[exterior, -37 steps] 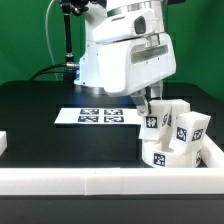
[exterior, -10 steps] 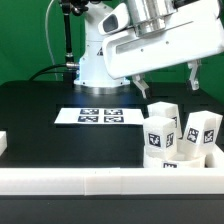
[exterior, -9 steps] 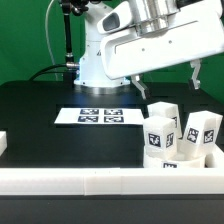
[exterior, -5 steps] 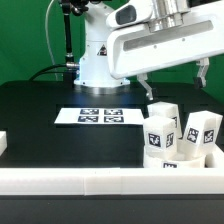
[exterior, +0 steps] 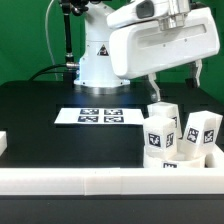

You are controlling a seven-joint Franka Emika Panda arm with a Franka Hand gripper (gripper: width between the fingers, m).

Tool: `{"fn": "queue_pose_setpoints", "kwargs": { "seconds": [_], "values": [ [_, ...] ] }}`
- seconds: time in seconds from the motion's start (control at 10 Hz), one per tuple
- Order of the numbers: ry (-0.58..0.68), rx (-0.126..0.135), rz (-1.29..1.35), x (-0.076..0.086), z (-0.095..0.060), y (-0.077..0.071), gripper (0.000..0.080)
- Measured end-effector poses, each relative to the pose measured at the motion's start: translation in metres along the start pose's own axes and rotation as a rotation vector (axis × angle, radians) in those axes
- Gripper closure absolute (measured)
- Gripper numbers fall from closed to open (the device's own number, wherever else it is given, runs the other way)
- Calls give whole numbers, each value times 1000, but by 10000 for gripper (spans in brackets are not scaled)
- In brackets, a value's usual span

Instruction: Assemble stool

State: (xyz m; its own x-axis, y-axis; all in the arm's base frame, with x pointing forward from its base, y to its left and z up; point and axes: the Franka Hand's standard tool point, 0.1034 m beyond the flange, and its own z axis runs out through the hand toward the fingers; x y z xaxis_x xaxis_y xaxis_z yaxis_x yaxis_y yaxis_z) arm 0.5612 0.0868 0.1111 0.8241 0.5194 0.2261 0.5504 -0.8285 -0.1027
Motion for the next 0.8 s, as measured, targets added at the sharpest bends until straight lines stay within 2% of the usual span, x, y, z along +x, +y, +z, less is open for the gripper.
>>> {"fn": "queue_pose_setpoints", "kwargs": {
  "seconds": [0.2,0.3,0.7,0.8],
  "values": [
    [-49,21,-176,6,0,-2,151],
    [-30,9,-213,6,-2,3,151],
    [-38,13,-421,3,1,4,151],
    [-52,12,-588,3,3,5,151]
  ]
}}
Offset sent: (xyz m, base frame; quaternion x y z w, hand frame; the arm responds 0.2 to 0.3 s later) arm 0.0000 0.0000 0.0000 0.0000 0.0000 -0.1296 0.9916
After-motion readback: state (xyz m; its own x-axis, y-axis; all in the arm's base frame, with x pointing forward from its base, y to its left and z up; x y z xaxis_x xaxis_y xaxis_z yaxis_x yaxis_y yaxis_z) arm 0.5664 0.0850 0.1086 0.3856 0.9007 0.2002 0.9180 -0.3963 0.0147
